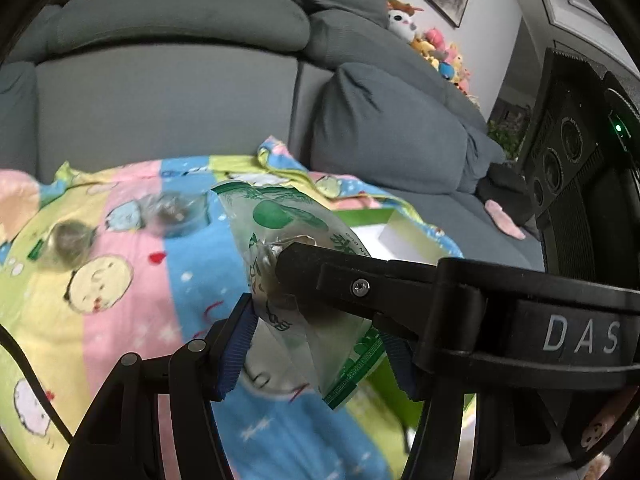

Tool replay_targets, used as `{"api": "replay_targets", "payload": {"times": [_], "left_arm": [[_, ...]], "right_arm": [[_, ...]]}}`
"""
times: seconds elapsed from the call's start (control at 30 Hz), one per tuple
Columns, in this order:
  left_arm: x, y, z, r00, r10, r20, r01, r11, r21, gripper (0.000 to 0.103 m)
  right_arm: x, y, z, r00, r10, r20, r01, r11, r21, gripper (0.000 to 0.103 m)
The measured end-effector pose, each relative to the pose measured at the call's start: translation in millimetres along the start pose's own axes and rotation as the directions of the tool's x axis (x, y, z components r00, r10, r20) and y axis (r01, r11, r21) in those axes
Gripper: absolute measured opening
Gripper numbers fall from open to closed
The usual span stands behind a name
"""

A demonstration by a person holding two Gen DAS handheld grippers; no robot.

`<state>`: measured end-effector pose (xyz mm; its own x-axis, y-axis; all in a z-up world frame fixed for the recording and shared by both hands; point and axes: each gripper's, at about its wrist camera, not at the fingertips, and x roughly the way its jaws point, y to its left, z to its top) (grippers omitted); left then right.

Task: Organize objects
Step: 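Carry the clear plastic bag with the right gripper into the green box, then lower the bag into the box and open the right gripper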

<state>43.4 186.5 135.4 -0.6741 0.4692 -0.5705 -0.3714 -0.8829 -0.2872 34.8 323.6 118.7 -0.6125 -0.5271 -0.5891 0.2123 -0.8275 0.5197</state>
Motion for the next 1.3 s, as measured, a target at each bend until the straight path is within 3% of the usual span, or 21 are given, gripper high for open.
{"api": "replay_targets", "payload": {"times": [0.2, 0.47, 0.57, 0.77, 1.0, 1.3], "left_arm": [[33.0, -21.4, 32.0, 0.999, -0.012, -0.037, 0.013, 1.0, 0.014, 0.061], [88.5, -45.4, 51.1, 0.992, -0.034, -0.119, 0.04, 0.998, 0.045, 0.061], [109.0, -53.3, 50.7, 0.984, -0.064, -0.169, 0.076, 0.995, 0.066, 0.061], [141.5, -65.0, 42.6, 0.962, -0.1, -0.253, 0.123, 0.99, 0.074, 0.061], [164.3, -58.8, 34.7, 0.942, -0.098, -0.321, 0.117, 0.992, 0.038, 0.061], [166.3, -62.7, 32.8, 0.946, -0.038, -0.321, 0.07, 0.994, 0.088, 0.06]], "right_arm": [[-11.7, -30.0, 32.4, 1.0, 0.0, 0.015, 0.0, 0.999, 0.05, 0.055], [-11.6, -79.5, 65.4, 0.999, -0.035, 0.007, 0.034, 0.993, 0.112, 0.055], [-11.6, -103.8, 62.0, 0.998, -0.043, 0.042, 0.035, 0.984, 0.172, 0.055], [-9.5, -138.9, 55.1, 0.994, -0.105, 0.034, 0.09, 0.954, 0.287, 0.055], [7.3, -165.0, 55.0, 0.99, -0.139, -0.016, 0.135, 0.919, 0.371, 0.055], [20.4, -176.9, 51.4, 0.982, -0.176, -0.067, 0.188, 0.892, 0.411, 0.055]]}}
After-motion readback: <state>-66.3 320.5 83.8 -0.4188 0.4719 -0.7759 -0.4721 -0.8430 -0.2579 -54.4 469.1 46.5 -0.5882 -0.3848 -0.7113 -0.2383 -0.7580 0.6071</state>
